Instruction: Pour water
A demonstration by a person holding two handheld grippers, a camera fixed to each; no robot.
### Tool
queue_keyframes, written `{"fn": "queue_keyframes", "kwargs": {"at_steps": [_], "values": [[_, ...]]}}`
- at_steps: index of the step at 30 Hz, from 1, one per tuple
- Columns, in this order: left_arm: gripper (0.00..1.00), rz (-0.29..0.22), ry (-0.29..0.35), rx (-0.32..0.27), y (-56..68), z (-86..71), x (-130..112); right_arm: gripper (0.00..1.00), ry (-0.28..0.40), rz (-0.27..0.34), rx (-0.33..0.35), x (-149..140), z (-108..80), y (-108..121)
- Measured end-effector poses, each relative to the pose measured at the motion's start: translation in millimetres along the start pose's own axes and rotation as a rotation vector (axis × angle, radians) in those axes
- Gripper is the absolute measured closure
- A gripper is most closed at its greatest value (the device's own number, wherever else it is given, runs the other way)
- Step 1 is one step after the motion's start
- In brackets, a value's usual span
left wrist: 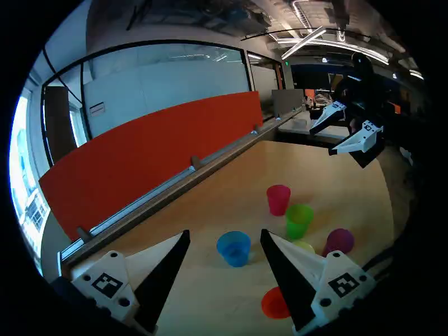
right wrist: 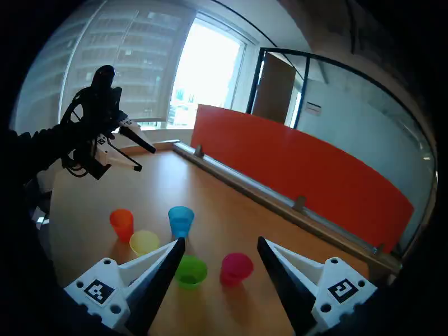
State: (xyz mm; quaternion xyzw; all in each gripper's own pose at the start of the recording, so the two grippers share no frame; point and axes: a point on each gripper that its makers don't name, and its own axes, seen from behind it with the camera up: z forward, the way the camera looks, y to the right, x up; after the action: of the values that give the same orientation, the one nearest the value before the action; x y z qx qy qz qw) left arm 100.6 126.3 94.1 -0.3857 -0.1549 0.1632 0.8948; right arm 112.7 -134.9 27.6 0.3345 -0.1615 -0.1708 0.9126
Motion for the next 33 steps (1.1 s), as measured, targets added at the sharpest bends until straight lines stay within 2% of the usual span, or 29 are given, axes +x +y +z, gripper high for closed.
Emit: {"fn": "queue_keyframes", "kwargs": {"at_steps": [12,23,33], "values": [[0.07,-0.035,-0.049,-0.075,3.3,13.8,-11.0,0.00,-0.026,-0.024,0.039,-5.2,5.3,-8.4],[0.07,-0.021,-0.105,-0.122,0.9,27.6,-31.0,0.00,-0.055,-0.045,0.074,-11.7,17.0,-17.2],[0.07,-0.019,-0.136,-0.159,-2.0,42.4,-48.1,0.00,-0.078,-0.034,0.100,-23.3,29.8,-20.6]]}}
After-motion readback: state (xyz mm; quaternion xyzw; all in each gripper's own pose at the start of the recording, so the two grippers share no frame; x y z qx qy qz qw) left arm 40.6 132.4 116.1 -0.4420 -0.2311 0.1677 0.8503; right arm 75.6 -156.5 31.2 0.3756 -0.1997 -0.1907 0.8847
